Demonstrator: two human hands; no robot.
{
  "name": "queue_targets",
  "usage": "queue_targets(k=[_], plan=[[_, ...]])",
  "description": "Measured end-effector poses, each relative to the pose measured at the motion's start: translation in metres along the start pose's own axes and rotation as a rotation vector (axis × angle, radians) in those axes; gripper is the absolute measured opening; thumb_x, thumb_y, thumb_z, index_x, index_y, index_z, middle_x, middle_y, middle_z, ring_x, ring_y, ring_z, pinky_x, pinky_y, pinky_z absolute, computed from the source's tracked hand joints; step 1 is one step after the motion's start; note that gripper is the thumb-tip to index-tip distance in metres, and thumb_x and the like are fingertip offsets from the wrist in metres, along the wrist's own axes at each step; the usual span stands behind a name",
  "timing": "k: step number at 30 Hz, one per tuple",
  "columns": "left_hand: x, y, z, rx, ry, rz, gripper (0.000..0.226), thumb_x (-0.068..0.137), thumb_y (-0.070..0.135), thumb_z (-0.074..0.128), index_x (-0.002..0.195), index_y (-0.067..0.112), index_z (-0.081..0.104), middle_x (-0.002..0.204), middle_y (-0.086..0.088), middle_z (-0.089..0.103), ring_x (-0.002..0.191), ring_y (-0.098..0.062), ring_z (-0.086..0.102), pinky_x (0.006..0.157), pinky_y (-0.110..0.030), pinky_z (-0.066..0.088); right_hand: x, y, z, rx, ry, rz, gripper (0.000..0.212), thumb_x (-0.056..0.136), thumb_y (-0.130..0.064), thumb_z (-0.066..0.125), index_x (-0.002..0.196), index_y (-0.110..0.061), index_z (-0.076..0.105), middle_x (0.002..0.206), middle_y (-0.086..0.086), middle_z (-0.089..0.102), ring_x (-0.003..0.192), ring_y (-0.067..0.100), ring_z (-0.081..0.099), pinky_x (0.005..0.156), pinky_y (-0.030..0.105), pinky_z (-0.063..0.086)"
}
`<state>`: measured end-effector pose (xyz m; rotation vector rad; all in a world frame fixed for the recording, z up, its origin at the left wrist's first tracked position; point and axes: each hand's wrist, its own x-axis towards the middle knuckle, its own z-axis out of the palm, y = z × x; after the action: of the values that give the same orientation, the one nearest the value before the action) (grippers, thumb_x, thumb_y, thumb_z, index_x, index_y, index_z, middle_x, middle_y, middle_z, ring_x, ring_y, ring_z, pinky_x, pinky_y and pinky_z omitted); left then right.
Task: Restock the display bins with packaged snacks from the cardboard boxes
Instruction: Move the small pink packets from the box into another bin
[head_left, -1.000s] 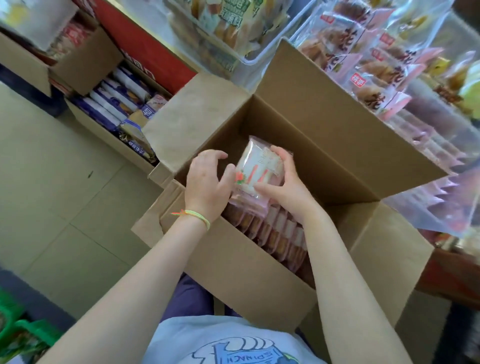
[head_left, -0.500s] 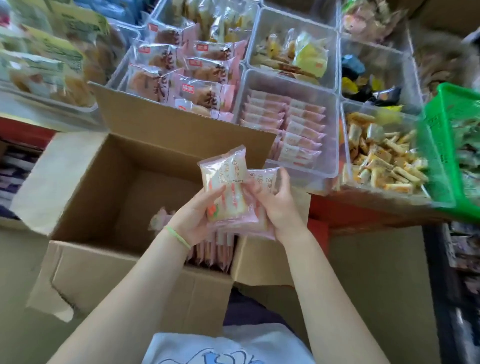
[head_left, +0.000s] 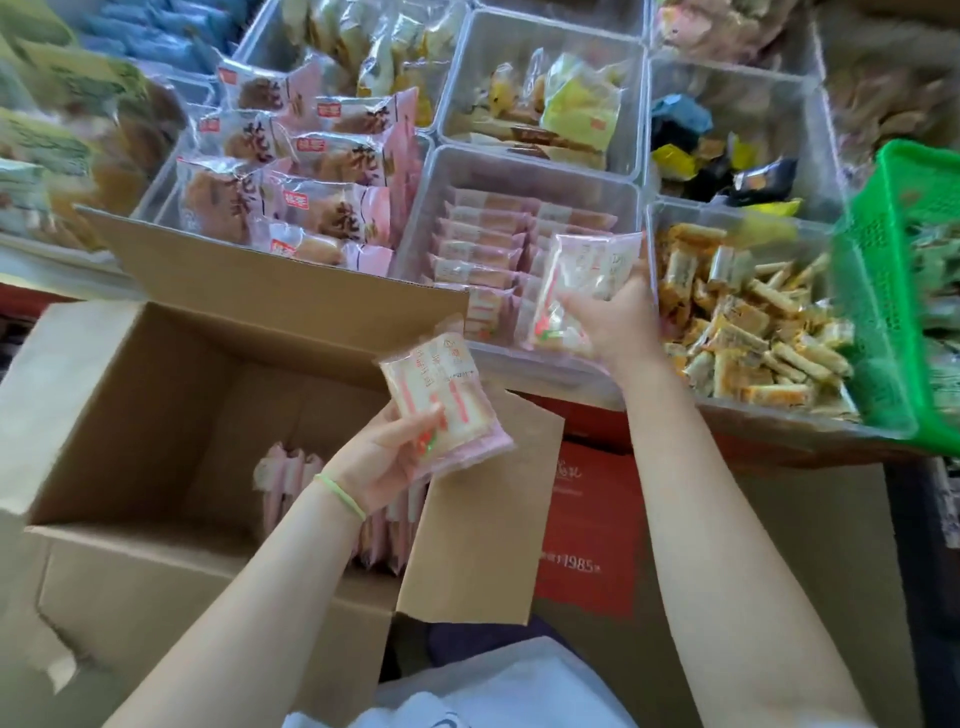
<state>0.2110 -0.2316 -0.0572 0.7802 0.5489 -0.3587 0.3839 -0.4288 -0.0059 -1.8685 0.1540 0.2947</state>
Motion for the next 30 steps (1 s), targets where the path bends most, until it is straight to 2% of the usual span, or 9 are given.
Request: queue_targets(k=[2, 5, 9, 16, 19, 21, 24, 27, 30], plan=[[0.000, 0.000, 0.000, -0.030, 0.006, -0.008, 0.077, 0.069, 0.026, 0.086, 0.138, 0.013, 0.054, 0.129, -0.014, 0.064, 0.111, -0.027, 0.067, 0.085, -0.038, 0.058, 0.025, -0.008, 0.009, -0.290, -0.058, -0.143, 0.048, 0.080, -0.018, 0.079, 0.121, -0.019, 0.053, 0.104, -0.006, 0.064, 0.097, 0.014, 0.064, 0.084, 0.031, 0.053], [-0.001, 0.001, 0.000, -0.047, 0.008, -0.025, 0.080, 0.070, 0.031, 0.087, 0.139, 0.012, 0.053, 0.134, -0.016, 0.061, 0.122, -0.034, 0.060, 0.092, -0.043, 0.056, 0.049, -0.017, 0.039, -0.556, -0.357, -0.225, 0.038, 0.080, -0.021, 0.079, 0.114, -0.026, 0.063, 0.099, -0.010, 0.065, 0.094, 0.013, 0.062, 0.079, 0.031, 0.051], [-0.001, 0.000, 0.000, -0.027, 0.052, -0.035, 0.058, 0.084, 0.025, 0.067, 0.138, 0.009, 0.053, 0.132, -0.017, 0.062, 0.115, -0.031, 0.064, 0.092, -0.044, 0.056, 0.067, -0.006, 0.092, -1.033, -0.611, -0.385, 0.021, 0.082, -0.027, 0.072, 0.098, -0.020, 0.059, 0.102, 0.000, 0.067, 0.094, 0.024, 0.063, 0.071, 0.033, 0.049], [-0.009, -0.002, -0.001, -0.092, 0.073, -0.039, 0.050, 0.085, 0.020, 0.064, 0.133, 0.009, 0.057, 0.124, -0.015, 0.067, 0.105, -0.027, 0.070, 0.081, -0.037, 0.059, 0.069, 0.009, 0.127, -1.395, -0.624, -0.571, 0.040, 0.098, -0.021, 0.051, 0.139, -0.019, 0.052, 0.134, 0.010, 0.060, 0.122, 0.033, 0.056, 0.092, 0.037, 0.048], [-0.011, -0.005, -0.002, -0.091, 0.084, -0.044, 0.050, 0.084, 0.020, 0.065, 0.132, 0.010, 0.057, 0.124, -0.015, 0.067, 0.106, -0.027, 0.069, 0.081, -0.036, 0.059, 0.069, 0.014, 0.132, -1.559, -0.537, -0.662, 0.043, 0.100, -0.014, 0.041, 0.143, -0.016, 0.042, 0.137, 0.010, 0.056, 0.123, 0.031, 0.055, 0.072, 0.037, 0.047], [-0.011, -0.006, -0.001, -0.103, 0.079, -0.049, 0.050, 0.085, 0.021, 0.065, 0.133, 0.010, 0.057, 0.126, -0.015, 0.066, 0.108, -0.027, 0.069, 0.084, -0.037, 0.058, 0.073, 0.016, 0.129, -1.492, -0.472, -0.617, 0.038, 0.098, -0.013, 0.045, 0.136, -0.015, 0.044, 0.130, 0.009, 0.059, 0.113, 0.031, 0.061, 0.070, 0.036, 0.046], [-0.010, -0.006, 0.002, -0.108, 0.052, -0.039, 0.051, 0.087, 0.023, 0.065, 0.136, 0.011, 0.055, 0.130, -0.016, 0.064, 0.114, -0.030, 0.065, 0.093, -0.041, 0.056, 0.067, 0.002, 0.100, -1.112, -0.341, -0.468, 0.010, 0.096, -0.020, 0.054, 0.103, -0.013, 0.053, 0.099, 0.006, 0.062, 0.082, 0.026, 0.058, 0.064, 0.032, 0.044], [-0.008, -0.004, 0.012, -0.127, 0.067, -0.002, 0.052, 0.087, 0.024, 0.064, 0.136, 0.010, 0.055, 0.133, -0.017, 0.062, 0.119, -0.032, 0.062, 0.098, -0.044, 0.053, 0.036, -0.011, 0.052, -0.626, -0.125, -0.380, 0.025, 0.100, -0.028, 0.052, 0.081, -0.012, 0.056, 0.074, 0.002, 0.061, 0.067, 0.016, 0.056, 0.056, 0.026, 0.041], [-0.001, -0.002, 0.036, -0.206, 0.007, 0.041, 0.043, 0.091, 0.022, 0.064, 0.132, 0.012, 0.059, 0.131, -0.016, 0.063, 0.118, -0.032, 0.063, 0.096, -0.044, 0.054, -0.010, -0.020, 0.014, -0.293, -0.378, -0.133, 0.040, 0.099, -0.050, 0.053, 0.080, -0.016, 0.063, 0.070, -0.002, 0.067, 0.061, 0.011, 0.064, 0.058, 0.026, 0.049]])
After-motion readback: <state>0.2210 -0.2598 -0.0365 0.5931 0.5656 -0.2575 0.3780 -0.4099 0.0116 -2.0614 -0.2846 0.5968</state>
